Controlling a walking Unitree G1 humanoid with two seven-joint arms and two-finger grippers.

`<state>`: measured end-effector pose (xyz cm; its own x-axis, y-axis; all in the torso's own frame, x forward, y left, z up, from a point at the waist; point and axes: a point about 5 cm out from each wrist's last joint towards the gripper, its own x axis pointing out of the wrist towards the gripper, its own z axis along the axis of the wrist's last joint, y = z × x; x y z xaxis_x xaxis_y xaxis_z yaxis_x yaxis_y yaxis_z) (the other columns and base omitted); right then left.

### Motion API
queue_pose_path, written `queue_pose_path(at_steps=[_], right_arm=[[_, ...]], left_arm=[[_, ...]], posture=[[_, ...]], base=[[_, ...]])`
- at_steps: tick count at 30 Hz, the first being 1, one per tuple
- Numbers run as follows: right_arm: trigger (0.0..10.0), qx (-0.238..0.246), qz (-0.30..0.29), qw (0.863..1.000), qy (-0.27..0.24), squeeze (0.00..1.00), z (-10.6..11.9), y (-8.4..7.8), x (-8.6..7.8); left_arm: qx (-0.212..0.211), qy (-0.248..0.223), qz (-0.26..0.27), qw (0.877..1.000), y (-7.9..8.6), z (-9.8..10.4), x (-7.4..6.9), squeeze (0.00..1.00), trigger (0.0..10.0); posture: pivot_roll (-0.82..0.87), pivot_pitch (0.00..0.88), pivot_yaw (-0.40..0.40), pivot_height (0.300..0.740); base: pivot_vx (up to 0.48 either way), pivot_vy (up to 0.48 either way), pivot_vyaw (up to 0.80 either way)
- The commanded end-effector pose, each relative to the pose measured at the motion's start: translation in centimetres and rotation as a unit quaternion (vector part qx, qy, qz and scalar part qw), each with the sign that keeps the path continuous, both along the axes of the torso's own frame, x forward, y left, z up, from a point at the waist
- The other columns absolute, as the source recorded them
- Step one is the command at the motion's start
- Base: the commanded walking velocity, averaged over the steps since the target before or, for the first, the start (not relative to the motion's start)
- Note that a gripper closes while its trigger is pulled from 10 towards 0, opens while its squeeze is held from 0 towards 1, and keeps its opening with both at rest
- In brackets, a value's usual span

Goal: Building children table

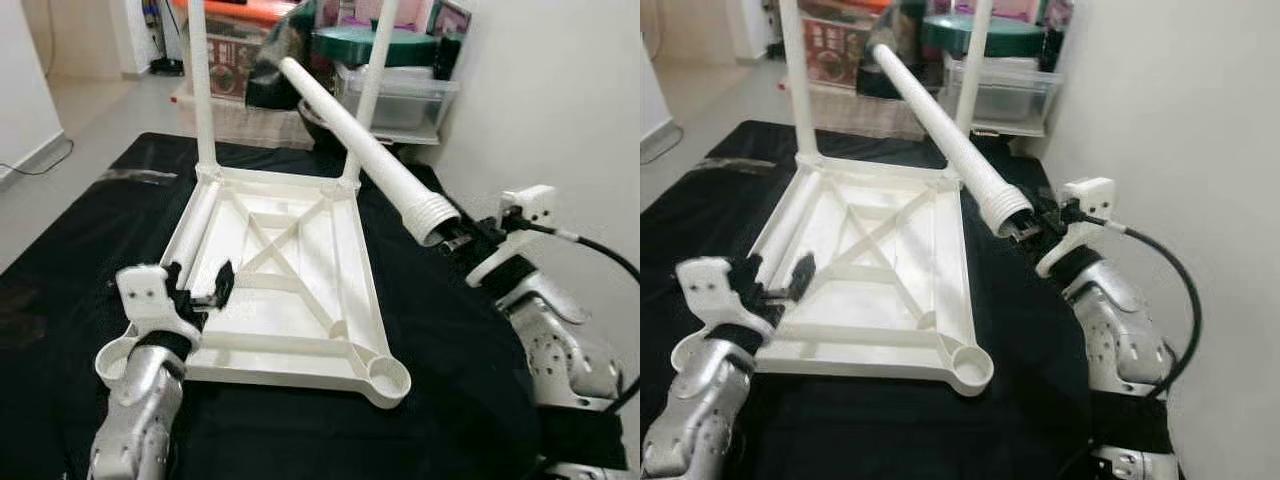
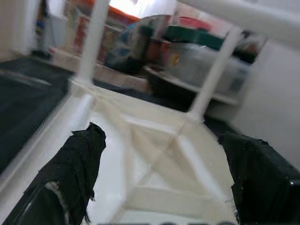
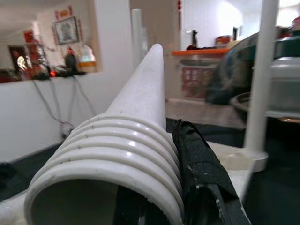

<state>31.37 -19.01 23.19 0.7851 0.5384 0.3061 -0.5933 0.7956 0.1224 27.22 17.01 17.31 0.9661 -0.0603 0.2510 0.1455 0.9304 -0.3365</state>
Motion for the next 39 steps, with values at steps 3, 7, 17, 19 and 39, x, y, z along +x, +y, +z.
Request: queue_pose_path(at_steps=[3,7,17,19,39], right_arm=[[0.0,0.065,0.093,0.992,0.053,0.0,-2.4,1.7,-0.8],[0.0,0.086,0.152,0.98,0.09,0.0,-4.3,3.5,-1.5],[0.0,0.149,0.315,0.93,0.116,0.0,-4.4,6.0,-3.5],[0.0,0.149,0.336,0.922,0.121,0.0,-4.6,6.0,-4.0],[0.0,0.091,0.406,0.89,0.186,0.0,-7.0,4.3,-5.8]], left_arm=[[-0.135,-0.01,-0.107,0.985,-1.6,0.9,-0.7,0.0,10.0],[-0.208,-0.027,-0.17,0.963,-2.3,1.5,-1.3,0.0,10.0],[-0.293,-0.026,-0.221,0.93,-1.9,1.6,-1.8,0.0,10.0],[-0.302,-0.021,-0.226,0.926,-1.8,1.5,-1.8,0.0,10.0],[-0.355,-0.076,-0.185,0.913,2.7,3.3,-1.5,0.0,10.0]], posture=[[0.07,0.0,-0.127,0.74],[0.08,0.0,-0.131,0.74],[0.09,0.0,-0.14,0.74],[0.09,0.0,-0.14,0.74],[0.09,0.0,-0.145,0.74]], base=[[0.0,0.0,0.0],[0.0,0.0,0.0],[0.0,0.0,0.0],[0.0,0.0,0.0],[0.0,0.0,0.0]])
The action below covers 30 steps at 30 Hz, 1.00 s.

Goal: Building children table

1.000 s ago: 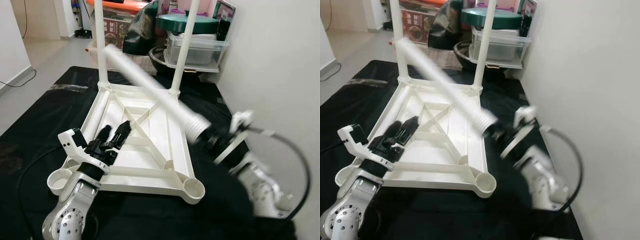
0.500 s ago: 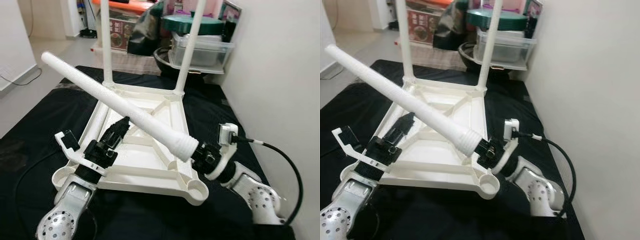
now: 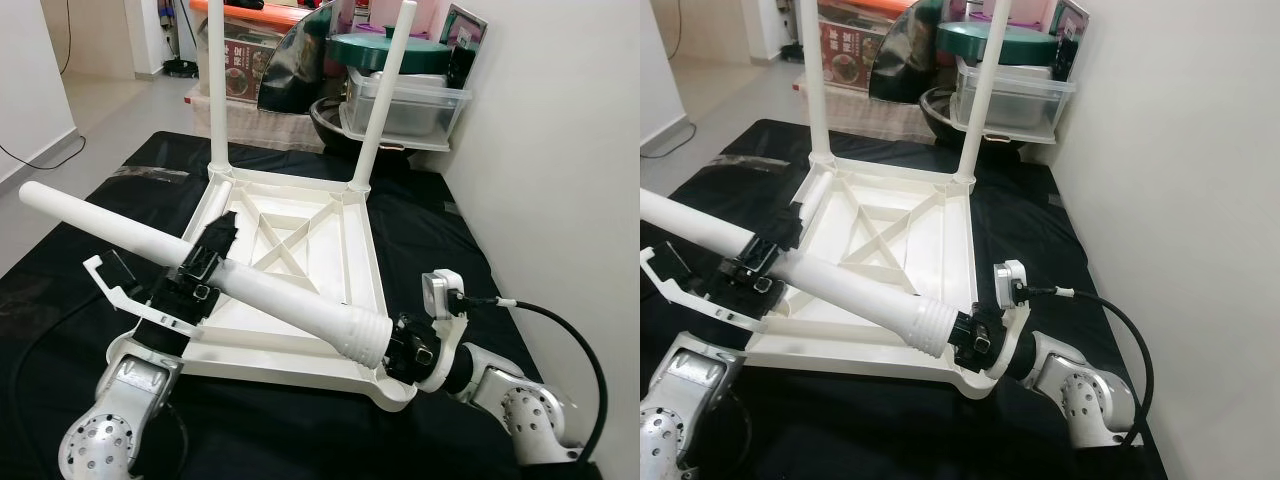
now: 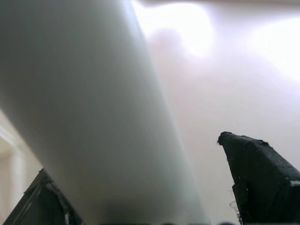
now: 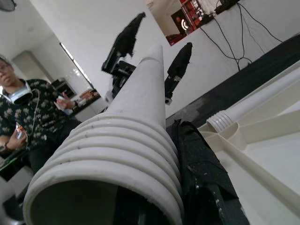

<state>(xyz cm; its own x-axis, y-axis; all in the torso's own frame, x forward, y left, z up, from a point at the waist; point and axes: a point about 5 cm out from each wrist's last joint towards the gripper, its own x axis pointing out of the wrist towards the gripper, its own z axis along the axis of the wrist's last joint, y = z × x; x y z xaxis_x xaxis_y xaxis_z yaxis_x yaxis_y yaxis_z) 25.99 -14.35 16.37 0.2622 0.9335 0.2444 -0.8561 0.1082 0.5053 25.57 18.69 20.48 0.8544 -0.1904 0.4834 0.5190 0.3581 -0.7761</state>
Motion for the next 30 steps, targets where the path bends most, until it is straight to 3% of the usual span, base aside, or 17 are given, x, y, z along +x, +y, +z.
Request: queue_pose_path(at_steps=[1,9,10,11,12,19,24,25,27,29,30], right_arm=[[0.0,0.002,0.021,1.0,0.004,0.0,-0.2,-0.4,-0.4],[0.0,-0.008,0.026,1.0,0.008,0.0,-0.4,-1.1,-0.6],[0.0,-0.01,0.032,0.999,0.005,0.0,-0.4,-1.0,-0.6],[0.0,-0.01,0.032,0.999,0.005,0.0,-0.4,-1.0,-0.6],[0.0,-0.011,0.037,0.999,0.002,0.0,-0.4,-0.8,-0.6],[0.0,-0.017,0.04,0.999,-0.005,0.0,-0.3,-0.9,-0.5],[0.0,-0.02,0.036,0.999,-0.008,0.0,-0.3,-0.9,-0.4],[10.0,-0.04,0.011,0.999,-0.005,0.0,-0.6,-1.0,0.0],[10.0,-0.102,-0.052,0.993,0.015,0.02,-2.0,-1.2,1.1],[10.0,-0.119,-0.072,0.99,0.027,0.02,-2.6,-1.4,1.4],[10.0,-0.122,-0.086,0.988,0.036,1.0,-3.0,-1.7,1.7]], left_arm=[[-0.01,0.002,0.02,1.0,1.1,0.2,0.2,0.0,10.0],[-0.003,-0.009,0.052,0.999,3.6,0.9,0.0,0.0,10.0],[-0.001,-0.012,0.052,0.999,3.7,1.0,0.0,0.0,3.9],[-0.001,-0.012,0.052,0.999,3.7,1.0,0.0,0.0,3.9],[0.0,-0.015,0.046,0.999,3.3,1.0,0.0,0.0,0.0],[-0.016,-0.029,0.008,0.999,1.8,1.2,-0.1,0.0,0.0],[-0.019,-0.03,0.002,0.999,1.7,1.3,0.0,0.0,0.0],[-0.022,-0.033,0.0,0.999,1.6,1.5,-0.1,0.0,0.0],[-0.027,-0.035,-0.004,0.999,1.4,1.7,-0.2,0.0,0.0],[-0.028,-0.035,-0.005,0.999,1.4,1.7,-0.2,0.0,0.0],[-0.03,-0.034,-0.005,0.999,1.4,1.7,-0.3,0.0,0.0]], posture=[[0.09,0.0,-0.145,0.74],[0.1,0.0,-0.15,0.74],[0.09,0.0,-0.15,0.74],[0.09,0.0,-0.15,0.74],[0.09,0.0,-0.147,0.74],[0.09,0.0,-0.145,0.74],[0.09,0.0,-0.145,0.74],[0.08,0.0,-0.143,0.74],[0.08,0.0,-0.144,0.74],[0.08,0.0,-0.144,0.74],[0.08,0.0,-0.145,0.74]], base=[[0.0,0.0,0.0],[0.0,0.0,0.0],[0.0,0.0,0.0],[0.0,0.0,0.0],[0.0,0.0,0.0],[0.0,0.0,0.0],[0.0,0.0,0.0],[0.0,0.0,0.0],[0.0,0.0,0.0],[0.0,0.0,0.0],[0.0,0.0,0.0]])
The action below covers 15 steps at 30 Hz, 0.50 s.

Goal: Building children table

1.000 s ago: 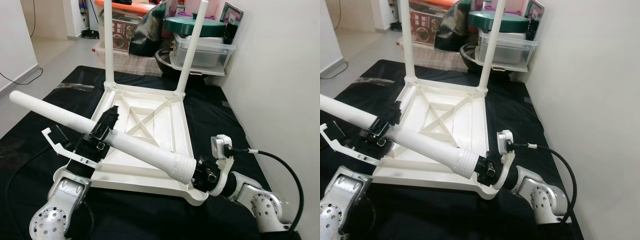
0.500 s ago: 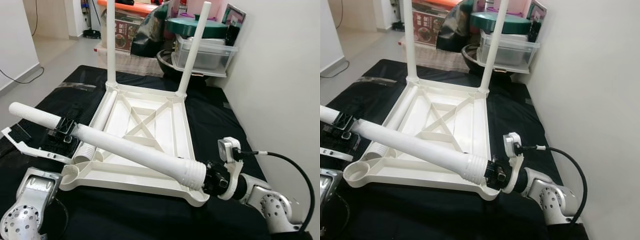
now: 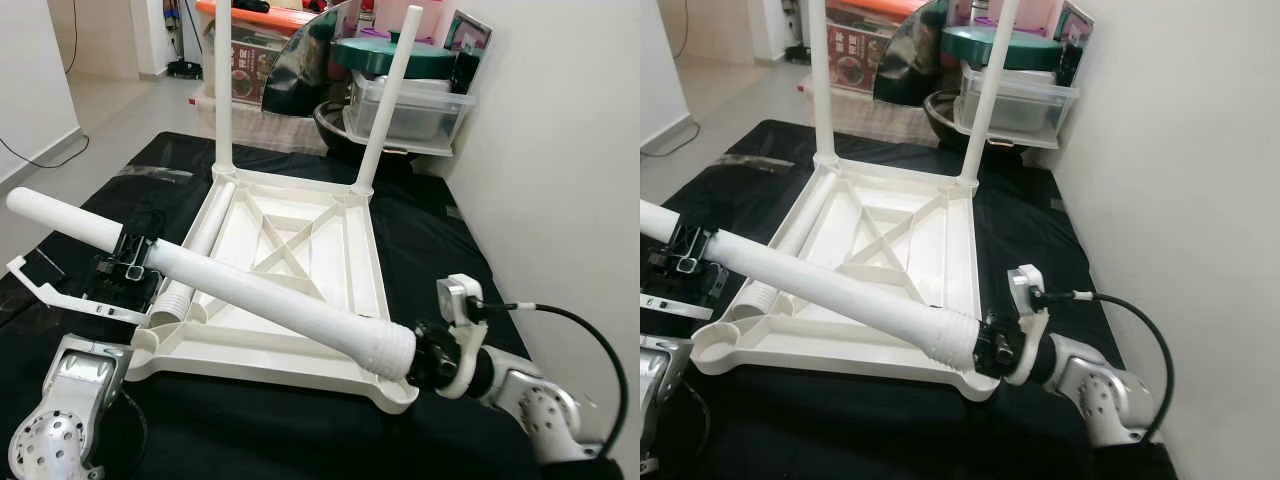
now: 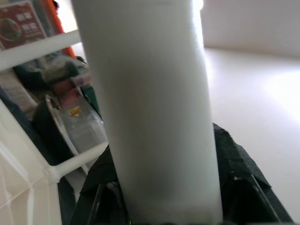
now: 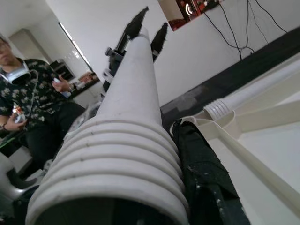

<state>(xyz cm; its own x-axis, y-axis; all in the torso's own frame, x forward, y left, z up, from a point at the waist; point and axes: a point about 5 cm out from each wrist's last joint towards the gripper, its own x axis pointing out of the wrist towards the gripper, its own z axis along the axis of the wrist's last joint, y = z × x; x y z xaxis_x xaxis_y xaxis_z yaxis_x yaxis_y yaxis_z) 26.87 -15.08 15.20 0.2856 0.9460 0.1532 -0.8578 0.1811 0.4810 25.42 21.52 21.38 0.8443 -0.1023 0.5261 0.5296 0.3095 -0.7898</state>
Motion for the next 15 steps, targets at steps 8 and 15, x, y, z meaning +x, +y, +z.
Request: queue_pose_path(at_steps=[8,15], right_arm=[[10.0,-0.046,-0.107,0.991,0.068,1.0,-2.8,-3.6,0.4],[10.0,-0.052,-0.162,0.981,0.091,1.0,-3.9,-6.9,0.2]], left_arm=[[0.017,-0.031,-0.007,0.999,-0.5,1.6,-0.3,0.0,0.0],[0.024,-0.042,0.012,0.999,0.8,2.3,-0.8,0.0,0.0]], posture=[[0.08,0.0,-0.155,0.74],[0.09,0.0,-0.157,0.74]], base=[[0.0,0.0,0.0],[0.0,0.0,0.0]])
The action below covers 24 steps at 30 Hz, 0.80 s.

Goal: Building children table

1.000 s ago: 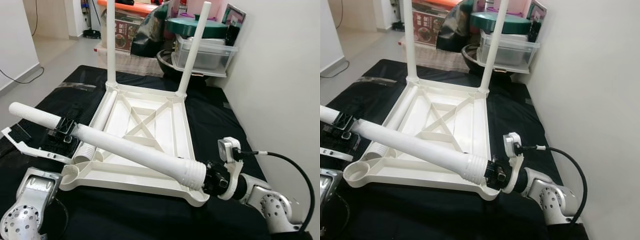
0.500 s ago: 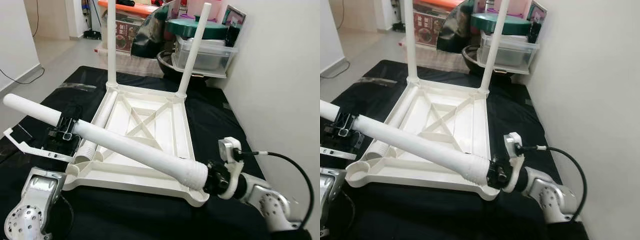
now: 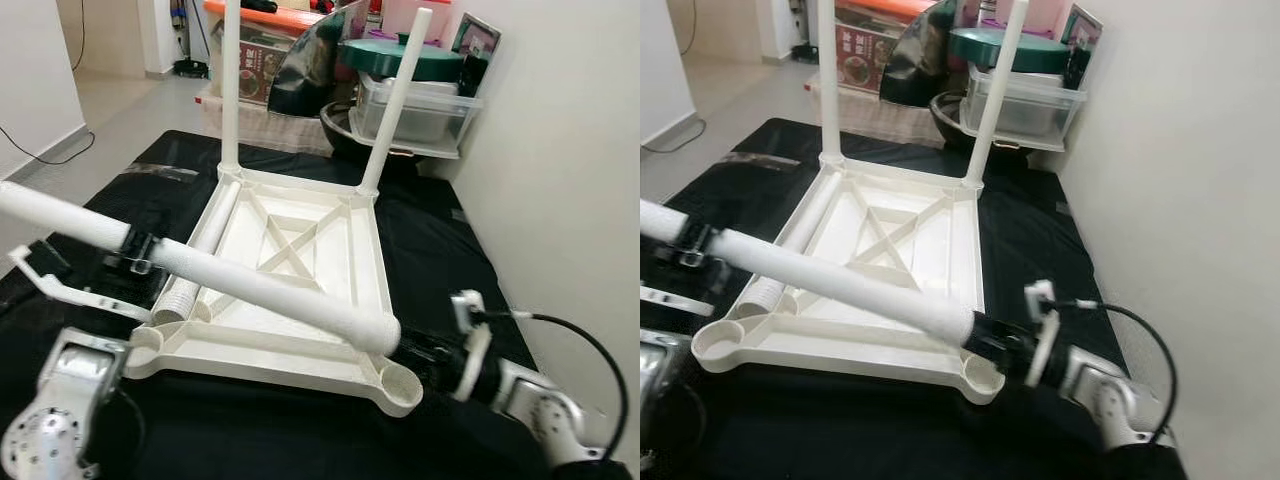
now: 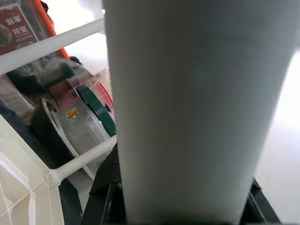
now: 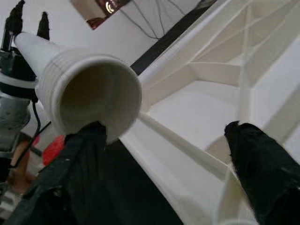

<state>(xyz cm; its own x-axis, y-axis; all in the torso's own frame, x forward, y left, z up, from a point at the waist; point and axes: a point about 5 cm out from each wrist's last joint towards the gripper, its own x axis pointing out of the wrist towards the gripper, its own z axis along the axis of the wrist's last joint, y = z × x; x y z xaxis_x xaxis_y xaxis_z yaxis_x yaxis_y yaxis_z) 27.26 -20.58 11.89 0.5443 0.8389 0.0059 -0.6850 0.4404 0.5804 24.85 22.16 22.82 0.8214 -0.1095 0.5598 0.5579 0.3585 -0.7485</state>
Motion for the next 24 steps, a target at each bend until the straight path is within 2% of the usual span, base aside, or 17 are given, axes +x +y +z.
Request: queue_pose_path(at_steps=[1,2,3,5,9,10,11,12,13,14,16,17,18,19,22,23,24], right_arm=[[10.0,-0.009,-0.027,1.0,0.01,1.0,-0.6,-1.4,-0.2],[10.0,-0.014,-0.046,0.999,0.015,1.0,-0.9,-2.4,-0.2],[10.0,-0.014,-0.046,0.999,0.015,1.0,-0.9,-2.4,-0.2],[10.0,-0.035,-0.107,0.994,0.011,1.0,-0.5,-4.8,0.7],[10.0,-0.043,-0.124,0.991,0.0,1.0,0.1,-5.4,1.2],[10.0,-0.056,-0.136,0.989,-0.024,1.0,1.4,-5.6,2.0],[10.0,-0.056,-0.136,0.989,-0.024,1.0,1.4,-5.6,2.0],[10.0,-0.077,-0.151,0.983,-0.064,1.0,3.4,-5.8,3.3],[10.0,-0.077,-0.151,0.983,-0.064,1.0,3.4,-5.8,3.3],[10.0,-0.095,-0.171,0.975,-0.108,1.0,5.5,-6.0,4.5],[10.0,-0.095,-0.171,0.975,-0.108,1.0,5.5,-6.0,4.5],[10.0,-0.111,-0.199,0.962,-0.153,1.0,8.1,-6.3,5.9],[10.0,-0.098,-0.179,0.958,-0.203,0.0,11.8,-5.1,7.0],[10.0,-0.087,-0.158,0.956,-0.233,0.0,14.2,-4.1,7.3],[10.0,-0.087,-0.158,0.956,-0.233,0.0,14.2,-4.1,7.3],[10.0,-0.092,-0.104,0.957,-0.253,0.0,15.7,-2.5,7.3],[10.0,-0.092,-0.104,0.957,-0.253,0.0,15.7,-2.5,7.3]], left_arm=[[0.0,-0.018,0.0,1.0,0.2,0.9,-0.2,0.0,0.0],[0.002,-0.021,0.004,1.0,0.4,1.0,-0.3,0.0,0.0],[0.002,-0.021,0.004,1.0,0.4,1.0,-0.3,0.0,0.0],[0.012,-0.024,0.005,1.0,0.5,1.2,-0.3,0.0,0.0],[0.017,-0.024,0.003,1.0,0.4,1.2,-0.3,0.0,0.0],[0.022,-0.023,-0.001,1.0,0.2,1.2,-0.3,0.0,0.0],[0.022,-0.023,-0.001,1.0,0.2,1.2,-0.3,0.0,0.0],[0.028,-0.023,-0.007,0.999,-0.1,1.2,-0.2,0.0,0.0],[0.028,-0.023,-0.007,0.999,-0.1,1.2,-0.2,0.0,0.0],[0.033,-0.024,-0.012,0.999,-0.5,1.3,-0.1,0.0,0.0],[0.033,-0.024,-0.012,0.999,-0.5,1.3,-0.1,0.0,0.0],[0.041,-0.023,-0.019,0.999,-0.9,1.3,0.0,0.0,0.0],[0.051,-0.024,-0.032,0.998,-1.5,1.3,0.0,0.0,0.0],[0.057,-0.024,-0.04,0.997,-1.8,1.3,0.0,0.0,0.0],[0.057,-0.024,-0.04,0.997,-1.8,1.3,0.0,0.0,0.0],[0.063,-0.025,-0.049,0.997,-2.2,1.3,0.1,0.0,0.0],[0.063,-0.025,-0.049,0.997,-2.2,1.3,0.1,0.0,0.0]], posture=[[0.09,0.0,-0.157,0.74],[0.09,0.0,-0.157,0.74],[0.09,0.0,-0.157,0.74],[0.08,0.0,-0.148,0.74],[0.08,0.0,-0.148,0.74],[0.07,0.0,-0.143,0.74],[0.07,0.0,-0.143,0.74],[0.07,0.0,-0.139,0.74],[0.07,0.0,-0.139,0.74],[0.07,0.0,-0.139,0.74],[0.07,0.0,-0.139,0.74],[0.07,0.0,-0.139,0.74],[0.07,0.0,-0.136,0.74],[0.07,0.0,-0.136,0.74],[0.07,0.0,-0.136,0.74],[0.08,0.0,-0.135,0.74],[0.08,0.0,-0.135,0.74]], base=[[0.0,0.0,0.0],[0.0,0.0,0.0],[0.0,0.0,0.0],[0.0,0.0,0.0],[0.0,0.0,0.0],[0.0,0.0,0.0],[0.0,0.0,0.0],[0.0,0.0,0.0],[0.0,0.0,0.0],[0.0,0.0,0.0],[0.0,0.0,0.0],[0.0,0.0,0.0],[0.0,0.0,0.0],[0.0,0.0,0.0],[0.0,0.0,0.0],[0.0,0.0,0.0],[0.0,0.0,0.0]])
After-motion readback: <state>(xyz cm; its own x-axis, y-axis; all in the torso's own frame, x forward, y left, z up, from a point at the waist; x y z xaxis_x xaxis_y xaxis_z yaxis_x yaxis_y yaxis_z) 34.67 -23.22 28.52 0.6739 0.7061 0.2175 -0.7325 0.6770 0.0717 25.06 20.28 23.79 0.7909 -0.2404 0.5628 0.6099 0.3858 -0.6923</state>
